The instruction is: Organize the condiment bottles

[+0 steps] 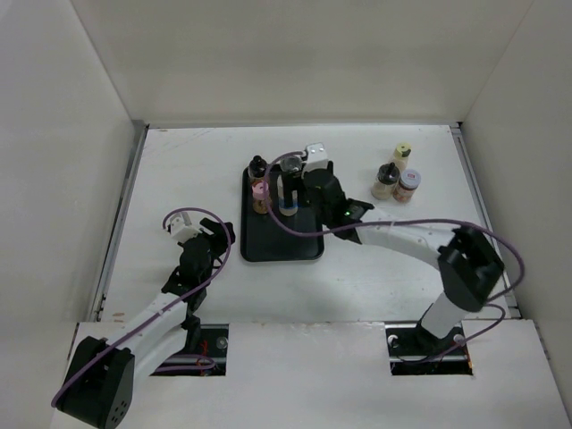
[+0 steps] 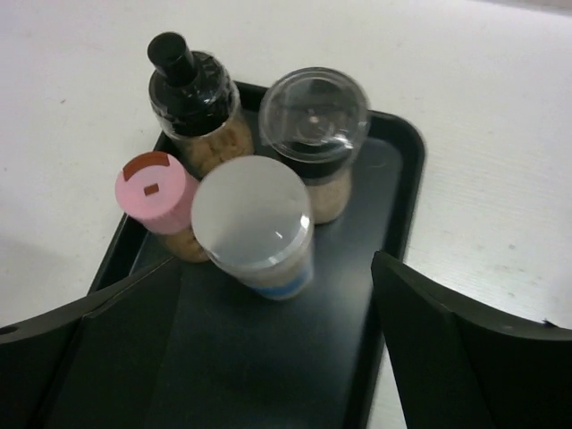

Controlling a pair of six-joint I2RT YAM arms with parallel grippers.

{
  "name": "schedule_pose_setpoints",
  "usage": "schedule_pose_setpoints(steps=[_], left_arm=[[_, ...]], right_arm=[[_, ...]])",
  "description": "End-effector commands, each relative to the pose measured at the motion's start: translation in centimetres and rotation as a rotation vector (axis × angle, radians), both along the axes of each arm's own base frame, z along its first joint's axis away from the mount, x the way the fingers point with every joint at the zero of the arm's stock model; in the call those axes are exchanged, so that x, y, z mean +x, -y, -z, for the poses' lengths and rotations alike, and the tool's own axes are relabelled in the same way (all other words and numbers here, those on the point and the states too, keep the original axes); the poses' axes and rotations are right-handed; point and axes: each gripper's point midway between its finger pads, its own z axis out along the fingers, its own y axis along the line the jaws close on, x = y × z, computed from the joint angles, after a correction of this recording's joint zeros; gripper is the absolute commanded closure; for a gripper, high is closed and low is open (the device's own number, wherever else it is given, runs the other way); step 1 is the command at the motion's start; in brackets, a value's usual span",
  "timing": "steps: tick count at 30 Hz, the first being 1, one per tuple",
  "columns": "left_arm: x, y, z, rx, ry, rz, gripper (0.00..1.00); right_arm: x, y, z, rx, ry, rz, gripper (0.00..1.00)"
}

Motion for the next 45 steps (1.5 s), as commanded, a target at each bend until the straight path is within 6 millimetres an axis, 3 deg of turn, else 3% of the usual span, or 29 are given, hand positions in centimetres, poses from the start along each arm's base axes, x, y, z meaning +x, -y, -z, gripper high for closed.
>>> schedule_pose_setpoints(steps=[1, 2, 5, 6, 7, 10, 12, 13, 15, 18, 24, 39, 45], left_arm=[[0.5, 0.1, -1.4, -0.017, 0.053, -0.002, 0.4], [0.4, 0.1, -1.4, -0.019, 0.054, 0.0, 0.4], [0.4, 0.1, -1.6, -0.022, 0.06, -0.004, 0.4], [0.4, 0.2, -1.6, -0.024, 0.058, 0.002, 0.4], [0.4, 0.3, -1.6, -0.024, 0.058, 0.003, 0.4], [0.4, 0.3, -1.7, -0.025, 0.063, 0.002, 0.4], [0.5, 0.2, -1.4, -0.019, 0.051, -0.001, 0.4], [0.5, 0.3, -1.2, -0.018, 0.044, 0.002, 0.4], [0.5, 0.3, -1.3, -0.017, 0.046, 0.004, 0.4], [0.5, 0.1, -1.5, -0.013, 0.054, -0.005, 0.4], [0.6, 0.1, -1.3, -0.008, 0.047, -0.008, 0.4], [0.7, -0.3, -1.3, 0.013, 0.066, -0.028, 0.4], [0.5, -0.2, -1.4, 0.025, 0.085, -0.029, 0.4]], right_arm=[[-0.6, 4.0, -7.1, 0.167, 0.127, 0.064, 0.1], [-0.6, 5.8, -7.1, 0.176, 0.133, 0.094, 0.18], [0.0, 12.0, -6.0, 0.194, 0.116, 0.225, 0.67], [0.2, 14.0, -5.2, 0.182, 0.102, 0.273, 0.75], [0.6, 16.1, -4.5, 0.173, 0.087, 0.331, 0.76], [1.5, 20.7, -1.9, 0.132, 0.037, 0.472, 0.69], [2.2, 22.7, -0.6, 0.092, 0.018, 0.538, 0.51], [2.6, 23.4, -0.1, 0.077, 0.012, 0.561, 0.4], [3.6, 24.4, 0.7, 0.06, -0.009, 0.583, 0.28], [5.0, 25.1, 1.1, 0.048, -0.022, 0.595, 0.22], [6.6, 26.9, 1.5, -0.021, -0.031, 0.653, 0.19], [10.5, 28.2, 4.8, -0.068, -0.105, 0.661, 0.17], [10.3, 28.6, 3.5, -0.073, -0.067, 0.705, 0.18]])
